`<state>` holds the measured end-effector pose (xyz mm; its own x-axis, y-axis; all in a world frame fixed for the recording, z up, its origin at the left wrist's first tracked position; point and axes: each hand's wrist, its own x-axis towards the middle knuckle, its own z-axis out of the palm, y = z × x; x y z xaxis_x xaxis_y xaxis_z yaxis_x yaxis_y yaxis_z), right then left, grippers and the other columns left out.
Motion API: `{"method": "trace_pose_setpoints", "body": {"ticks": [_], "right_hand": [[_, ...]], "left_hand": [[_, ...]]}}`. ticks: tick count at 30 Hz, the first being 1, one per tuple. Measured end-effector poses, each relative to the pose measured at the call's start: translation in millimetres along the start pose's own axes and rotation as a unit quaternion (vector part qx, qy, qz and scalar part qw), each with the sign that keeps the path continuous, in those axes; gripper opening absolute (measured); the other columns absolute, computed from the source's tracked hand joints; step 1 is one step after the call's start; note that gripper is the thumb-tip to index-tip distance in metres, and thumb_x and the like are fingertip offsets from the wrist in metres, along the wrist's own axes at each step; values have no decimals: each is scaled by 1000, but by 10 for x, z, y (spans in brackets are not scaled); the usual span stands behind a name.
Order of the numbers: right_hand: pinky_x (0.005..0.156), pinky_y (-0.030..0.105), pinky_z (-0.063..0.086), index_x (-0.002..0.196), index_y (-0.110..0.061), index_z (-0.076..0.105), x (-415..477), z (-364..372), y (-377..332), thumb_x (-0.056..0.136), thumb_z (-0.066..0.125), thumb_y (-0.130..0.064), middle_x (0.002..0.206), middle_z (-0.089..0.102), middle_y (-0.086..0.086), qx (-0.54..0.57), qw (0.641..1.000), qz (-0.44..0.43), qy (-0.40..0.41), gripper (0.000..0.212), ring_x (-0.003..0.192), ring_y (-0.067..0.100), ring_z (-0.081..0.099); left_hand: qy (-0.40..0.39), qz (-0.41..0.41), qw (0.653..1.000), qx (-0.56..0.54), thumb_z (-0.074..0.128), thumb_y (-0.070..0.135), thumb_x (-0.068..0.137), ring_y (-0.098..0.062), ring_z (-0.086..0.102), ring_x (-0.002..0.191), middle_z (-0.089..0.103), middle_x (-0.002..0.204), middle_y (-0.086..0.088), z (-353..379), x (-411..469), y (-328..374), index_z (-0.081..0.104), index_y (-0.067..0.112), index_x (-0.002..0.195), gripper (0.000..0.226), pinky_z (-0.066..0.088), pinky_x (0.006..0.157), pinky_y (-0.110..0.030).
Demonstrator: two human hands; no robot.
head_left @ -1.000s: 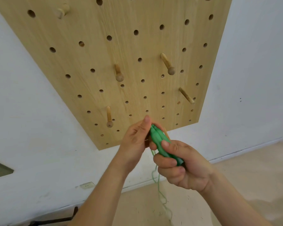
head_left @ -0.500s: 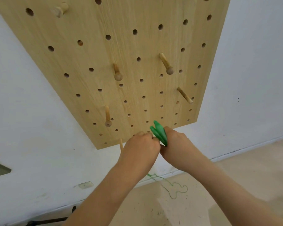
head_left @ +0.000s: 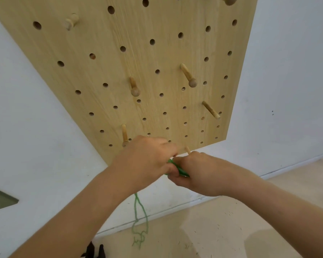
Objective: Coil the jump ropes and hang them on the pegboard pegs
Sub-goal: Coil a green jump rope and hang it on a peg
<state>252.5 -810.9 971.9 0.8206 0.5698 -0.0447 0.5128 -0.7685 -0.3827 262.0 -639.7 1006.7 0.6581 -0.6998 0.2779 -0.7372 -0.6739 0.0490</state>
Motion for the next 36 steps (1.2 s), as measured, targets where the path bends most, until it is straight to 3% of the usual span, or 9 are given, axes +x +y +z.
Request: {"method": "trace_pose_setpoints", "body": {"ticks": [3,6,13,16,19,22,29,33,36], "right_hand": [[52,23,34,79,-20,51,-26,-159,-17,96,46,-41,60,49,-4,50,998,-24,-30,28,52,13,45],[53,34,40,71,-15,52,21,-322,17,92,52,-39,55,46,-4,44,999,-26,-5,32,49,13,42],[54,38,47,64,-17,52,53,-417,-16,81,46,-52,54,49,-3,-36,993,-29,111,39,51,17,47],[49,36,42,63,-17,48,28,-414,-37,82,47,-48,51,45,-3,-7,988,-81,128,37,47,15,43],[47,36,34,61,-10,48,68,-431,15,80,54,-33,49,41,-3,158,969,-77,172,31,45,13,37],[49,36,30,62,-2,52,126,-386,66,78,54,-30,53,40,-1,270,941,-29,202,32,48,11,35],[52,34,30,70,6,56,249,-276,123,80,57,-31,54,40,4,330,916,41,226,39,51,15,35],[47,25,29,63,-12,45,257,-265,191,81,57,-28,53,40,-4,177,958,39,224,27,48,13,34],[49,30,31,63,-22,34,245,-211,174,85,56,-38,55,42,-3,50,985,11,164,35,51,20,41]], "left_hand": [[-34,-39,994,-98,64,55,69,-8,55,60,64,62,10,-143,55,-68,74,30,75,27,43,55,-29],[19,-140,955,-261,68,57,64,-10,52,51,66,60,5,-157,73,-123,76,27,76,33,42,52,-37],[37,-219,904,-366,71,47,60,-18,63,64,70,66,2,-225,135,-161,75,32,65,16,53,62,-33],[-10,-242,822,-515,73,40,63,-11,59,58,66,60,1,-234,149,-211,75,23,61,17,47,57,-22],[40,-295,727,-619,69,13,75,-7,47,47,58,51,1,-26,183,-215,72,18,57,19,36,45,-17],[105,-313,679,-656,56,1,88,-4,34,39,50,46,1,201,165,-142,71,19,57,39,24,39,-15],[256,-269,854,-364,49,32,95,-11,47,47,58,54,8,422,53,53,63,31,80,21,38,48,-30],[171,-212,955,-118,69,27,82,-9,48,45,54,53,7,370,-39,61,65,24,89,9,36,44,-23],[91,-69,981,155,77,4,56,-15,45,43,49,49,4,187,-25,89,59,16,62,23,23,42,-21]]}}
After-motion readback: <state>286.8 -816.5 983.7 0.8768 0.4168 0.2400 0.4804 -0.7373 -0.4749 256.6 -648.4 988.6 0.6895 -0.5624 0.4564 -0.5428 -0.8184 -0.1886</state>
